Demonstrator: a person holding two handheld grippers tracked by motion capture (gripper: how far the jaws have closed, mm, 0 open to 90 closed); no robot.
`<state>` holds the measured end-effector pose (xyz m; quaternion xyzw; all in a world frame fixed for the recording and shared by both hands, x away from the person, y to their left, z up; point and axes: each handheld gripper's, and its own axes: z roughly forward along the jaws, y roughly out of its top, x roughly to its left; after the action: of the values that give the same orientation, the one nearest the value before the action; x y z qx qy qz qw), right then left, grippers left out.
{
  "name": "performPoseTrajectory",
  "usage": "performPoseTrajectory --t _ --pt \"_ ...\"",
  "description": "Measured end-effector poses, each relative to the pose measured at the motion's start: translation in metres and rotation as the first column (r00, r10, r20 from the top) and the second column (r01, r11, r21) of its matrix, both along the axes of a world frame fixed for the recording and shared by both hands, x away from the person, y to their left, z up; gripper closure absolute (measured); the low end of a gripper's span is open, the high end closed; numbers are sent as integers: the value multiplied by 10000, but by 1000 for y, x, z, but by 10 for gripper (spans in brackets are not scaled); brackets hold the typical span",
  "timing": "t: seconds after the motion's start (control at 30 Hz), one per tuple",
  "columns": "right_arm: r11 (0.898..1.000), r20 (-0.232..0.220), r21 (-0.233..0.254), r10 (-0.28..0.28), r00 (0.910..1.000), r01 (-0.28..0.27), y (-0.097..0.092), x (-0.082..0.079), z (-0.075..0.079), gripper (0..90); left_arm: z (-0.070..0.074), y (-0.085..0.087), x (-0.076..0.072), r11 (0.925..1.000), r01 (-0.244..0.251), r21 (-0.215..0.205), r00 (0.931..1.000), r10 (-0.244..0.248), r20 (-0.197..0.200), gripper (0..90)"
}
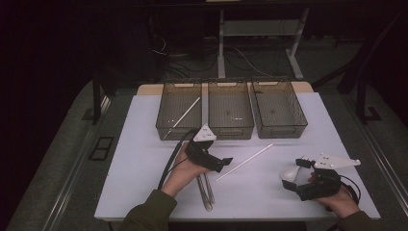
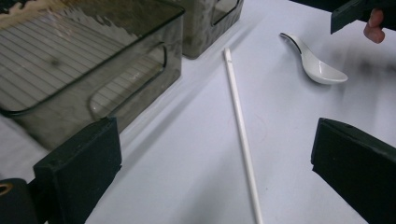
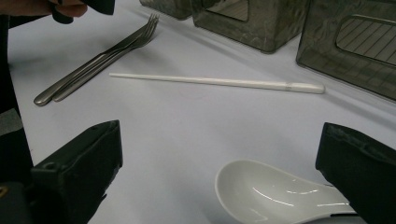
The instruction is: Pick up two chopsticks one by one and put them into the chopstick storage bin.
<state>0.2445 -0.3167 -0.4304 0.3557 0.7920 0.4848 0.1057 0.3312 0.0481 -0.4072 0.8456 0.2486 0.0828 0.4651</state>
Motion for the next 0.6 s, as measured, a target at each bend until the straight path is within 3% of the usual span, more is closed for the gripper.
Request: performPoseTrajectory --t 0.13,0.33,0.6 --pt "10000 -10 -50 -14 10000 14 1 0 0 7 -6 -9 -3 9998 175 26 9998 -175 -14 77" --pt "10000 -33 -20 -37 10000 37 0 1 -1 7 -11 -18 -7 9994 233 -251 9997 -234 -8 262" --pt "10000 -55 -24 -45 10000 45 0 1 -1 8 -20 -27 -7 9987 462 195 9985 -456 -290 493"
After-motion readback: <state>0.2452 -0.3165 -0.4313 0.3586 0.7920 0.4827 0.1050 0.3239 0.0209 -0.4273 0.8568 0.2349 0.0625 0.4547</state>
